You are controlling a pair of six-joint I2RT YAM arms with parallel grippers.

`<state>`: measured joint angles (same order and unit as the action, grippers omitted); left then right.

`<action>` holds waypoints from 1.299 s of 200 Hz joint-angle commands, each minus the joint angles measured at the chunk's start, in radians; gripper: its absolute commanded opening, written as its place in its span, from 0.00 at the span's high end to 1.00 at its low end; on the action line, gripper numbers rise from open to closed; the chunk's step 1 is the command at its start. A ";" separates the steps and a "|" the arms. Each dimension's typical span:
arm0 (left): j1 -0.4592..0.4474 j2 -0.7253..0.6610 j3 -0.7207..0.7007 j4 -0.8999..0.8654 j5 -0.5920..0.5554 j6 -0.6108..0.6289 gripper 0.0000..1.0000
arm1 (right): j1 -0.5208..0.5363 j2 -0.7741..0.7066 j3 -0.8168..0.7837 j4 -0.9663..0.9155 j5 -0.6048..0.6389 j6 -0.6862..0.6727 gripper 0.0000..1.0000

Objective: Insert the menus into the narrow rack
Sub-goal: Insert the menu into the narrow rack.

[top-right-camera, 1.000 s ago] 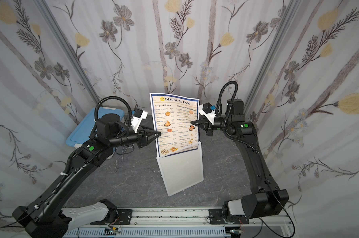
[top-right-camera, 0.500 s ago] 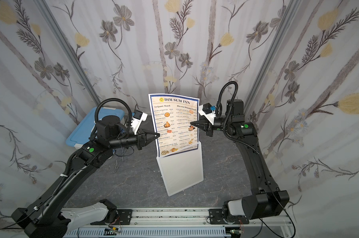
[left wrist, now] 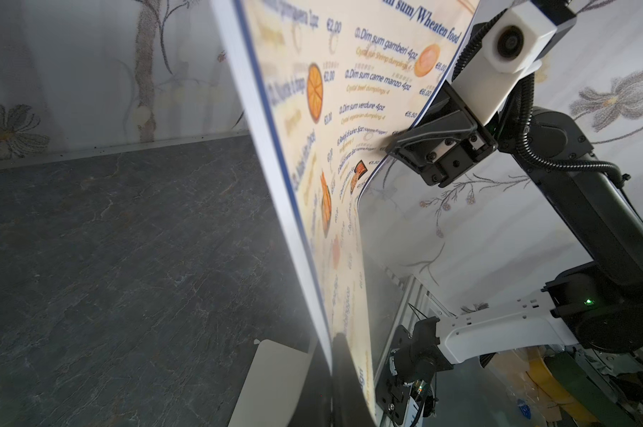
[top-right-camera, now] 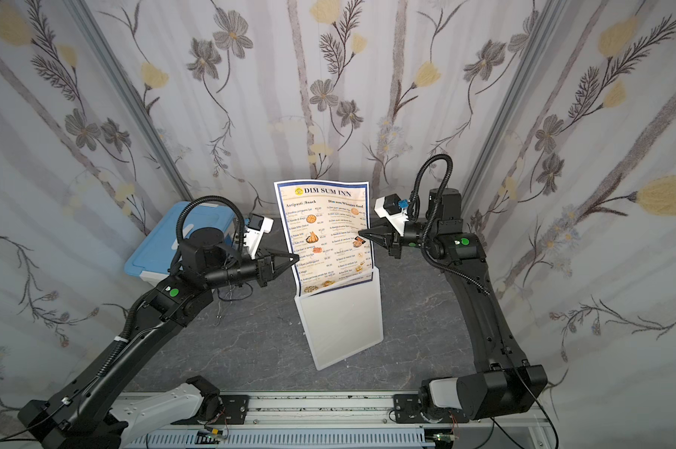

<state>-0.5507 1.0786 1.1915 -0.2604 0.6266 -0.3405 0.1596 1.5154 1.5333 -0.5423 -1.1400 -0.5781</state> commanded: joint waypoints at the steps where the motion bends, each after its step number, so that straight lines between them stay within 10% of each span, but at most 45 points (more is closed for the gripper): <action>1: 0.001 0.007 0.016 0.038 -0.028 0.029 1.00 | 0.001 0.008 0.004 0.056 -0.026 0.040 0.89; 161: 0.000 0.009 0.026 -0.049 0.034 0.148 0.98 | -0.004 0.002 -0.004 0.043 -0.037 0.035 0.98; 260: -0.002 0.025 0.036 -0.006 0.033 0.116 0.75 | -0.015 -0.026 -0.048 0.033 -0.087 0.028 0.96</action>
<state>-0.5529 1.0805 1.2045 -0.2939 0.6422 -0.2314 0.1448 1.4872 1.4750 -0.5198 -1.1793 -0.5400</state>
